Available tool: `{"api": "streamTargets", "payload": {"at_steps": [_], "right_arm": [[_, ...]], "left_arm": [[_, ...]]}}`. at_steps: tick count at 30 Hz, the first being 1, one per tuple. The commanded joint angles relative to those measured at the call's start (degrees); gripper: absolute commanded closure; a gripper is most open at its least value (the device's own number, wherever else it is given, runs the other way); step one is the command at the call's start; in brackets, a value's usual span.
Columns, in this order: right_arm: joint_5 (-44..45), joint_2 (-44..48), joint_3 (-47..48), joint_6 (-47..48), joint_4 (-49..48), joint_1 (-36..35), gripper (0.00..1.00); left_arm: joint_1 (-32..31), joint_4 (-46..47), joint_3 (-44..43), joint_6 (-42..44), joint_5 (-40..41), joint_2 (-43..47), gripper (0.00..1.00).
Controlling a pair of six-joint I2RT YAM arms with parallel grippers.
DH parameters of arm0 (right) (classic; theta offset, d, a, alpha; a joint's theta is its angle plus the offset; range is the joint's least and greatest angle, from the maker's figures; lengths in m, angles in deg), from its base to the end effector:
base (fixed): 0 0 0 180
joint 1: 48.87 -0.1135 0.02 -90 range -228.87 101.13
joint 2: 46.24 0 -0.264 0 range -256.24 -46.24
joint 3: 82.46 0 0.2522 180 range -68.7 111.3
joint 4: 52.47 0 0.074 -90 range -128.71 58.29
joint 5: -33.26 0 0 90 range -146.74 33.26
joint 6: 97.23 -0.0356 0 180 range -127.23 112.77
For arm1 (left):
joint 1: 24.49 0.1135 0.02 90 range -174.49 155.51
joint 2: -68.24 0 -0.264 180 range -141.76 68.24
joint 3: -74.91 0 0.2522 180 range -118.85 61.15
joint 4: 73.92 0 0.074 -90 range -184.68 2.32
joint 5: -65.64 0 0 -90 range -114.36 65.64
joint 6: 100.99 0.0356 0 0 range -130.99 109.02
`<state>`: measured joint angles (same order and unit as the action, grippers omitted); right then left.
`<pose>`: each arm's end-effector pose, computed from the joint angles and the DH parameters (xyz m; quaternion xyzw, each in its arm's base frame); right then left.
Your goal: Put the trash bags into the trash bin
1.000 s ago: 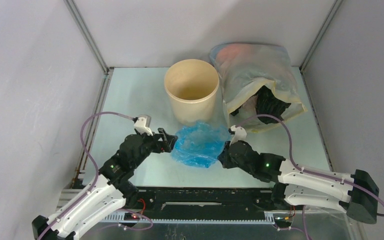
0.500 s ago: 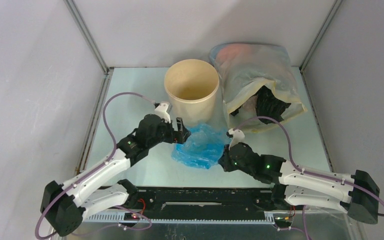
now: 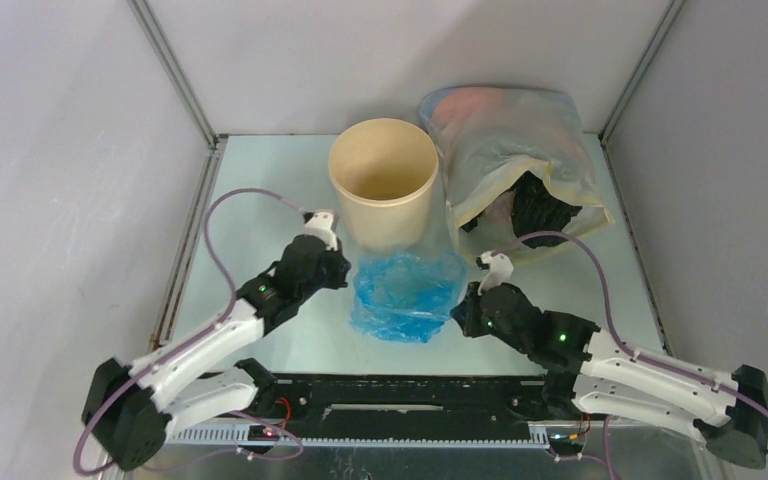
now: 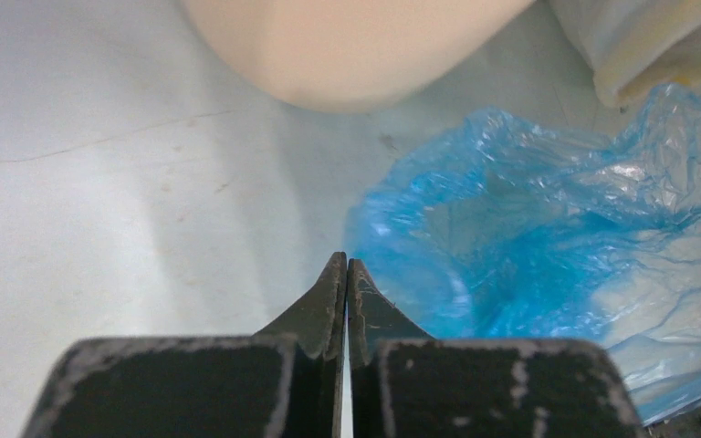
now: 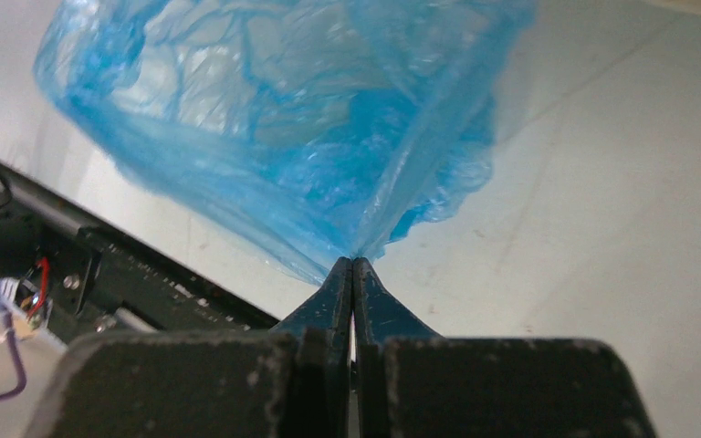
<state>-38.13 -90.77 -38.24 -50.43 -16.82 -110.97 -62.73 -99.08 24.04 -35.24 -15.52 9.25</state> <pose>0.0902 0.1460 0.2340 -0.0719 0.8793 0.2690 0.3865 0.1801 -0.1349 0.2442 0.0705 0.8753 -0.1877 0.4401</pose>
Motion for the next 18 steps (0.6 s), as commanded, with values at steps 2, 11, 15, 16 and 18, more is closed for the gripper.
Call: {"api": "streamTargets", "payload": {"at_steps": [2,11,15,16,18], "right_arm": [[4.6,6.3,2.1,0.8,7.9,3.7,1.0],[-3.2,11.4,4.0,8.7,4.4,6.7,0.95],[-3.3,8.1,5.9,10.1,5.6,6.9,0.57],[-2.0,8.0,6.0,10.3,5.8,6.9,0.49],[0.9,8.2,6.7,10.6,7.1,7.9,0.42]], "left_arm": [[-0.1,-0.3,4.2,-2.6,9.8,15.7,1.0],[-0.1,4.4,9.4,-4.4,0.1,27.9,0.54],[-0.1,6.0,6.8,-4.4,-9.9,19.2,0.12],[-0.2,6.2,5.9,-4.6,-11.4,16.5,0.08],[-0.2,6.2,4.4,-4.7,-13.0,12.4,0.04]]}}
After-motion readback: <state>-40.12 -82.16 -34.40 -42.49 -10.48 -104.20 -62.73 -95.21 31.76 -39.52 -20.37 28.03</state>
